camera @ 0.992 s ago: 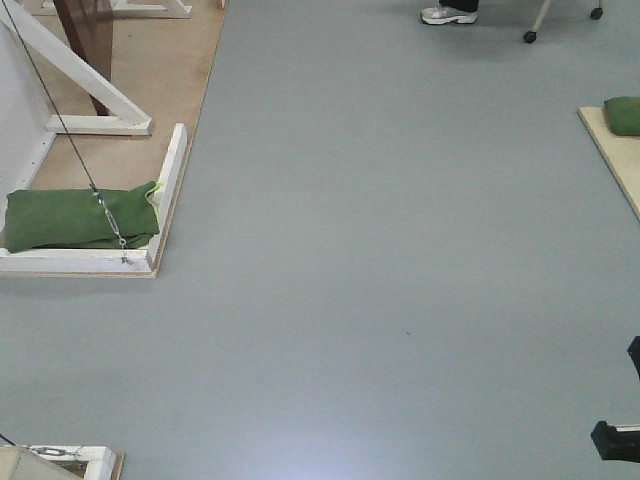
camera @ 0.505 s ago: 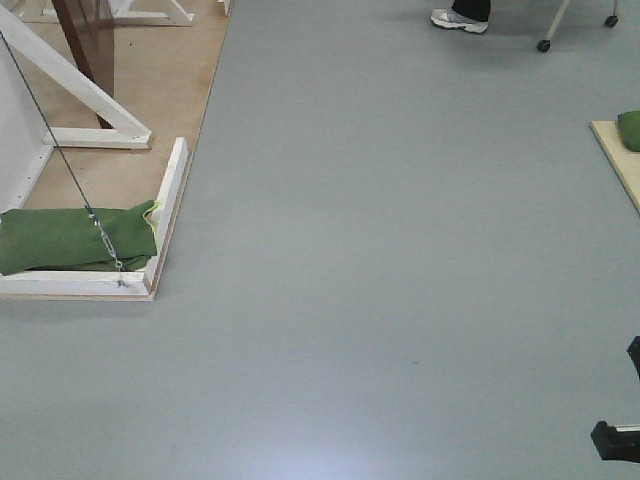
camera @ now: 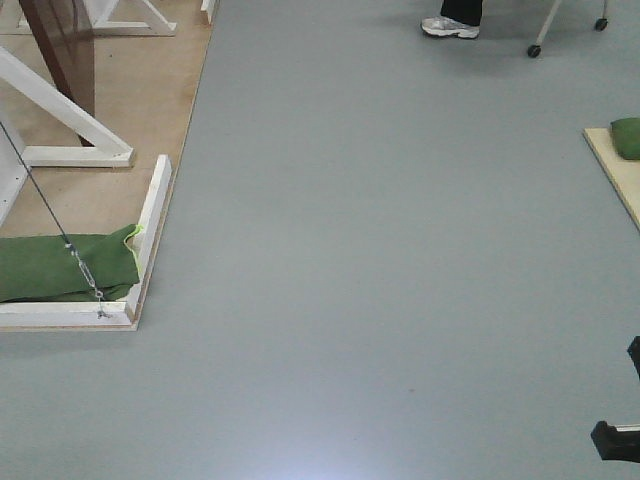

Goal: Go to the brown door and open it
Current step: 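Drive the base forward alongside the wooden platform toward the brown door, then keep driving forward and stop with the brown door beside the left arm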

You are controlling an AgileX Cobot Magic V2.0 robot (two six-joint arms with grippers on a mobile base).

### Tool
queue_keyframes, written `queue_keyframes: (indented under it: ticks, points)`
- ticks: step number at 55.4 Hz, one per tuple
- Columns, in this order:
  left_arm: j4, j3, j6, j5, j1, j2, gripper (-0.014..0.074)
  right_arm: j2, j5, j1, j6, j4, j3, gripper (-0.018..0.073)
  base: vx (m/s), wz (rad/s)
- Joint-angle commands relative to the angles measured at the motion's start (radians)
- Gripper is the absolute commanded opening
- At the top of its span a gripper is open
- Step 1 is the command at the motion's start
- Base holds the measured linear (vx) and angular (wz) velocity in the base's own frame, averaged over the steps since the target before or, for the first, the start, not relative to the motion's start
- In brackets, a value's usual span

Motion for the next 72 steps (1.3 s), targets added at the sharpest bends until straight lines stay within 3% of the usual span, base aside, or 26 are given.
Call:
queue_keyframes:
  ticks: [1, 72]
  points:
    - [0.0, -0.017, -0.006, -0.089, -0.006, -0.018, -0.0003, -0.018, -0.082, -0.002, -0.006, -0.007, 0.004, 0.0, 0.17, -0.02]
    - [0.0, -0.017, -0.006, -0.089, -0.006, -0.018, -0.0003, -0.018, -0.082, -0.002, -0.006, -0.007, 0.004, 0.0, 0.25, 0.05]
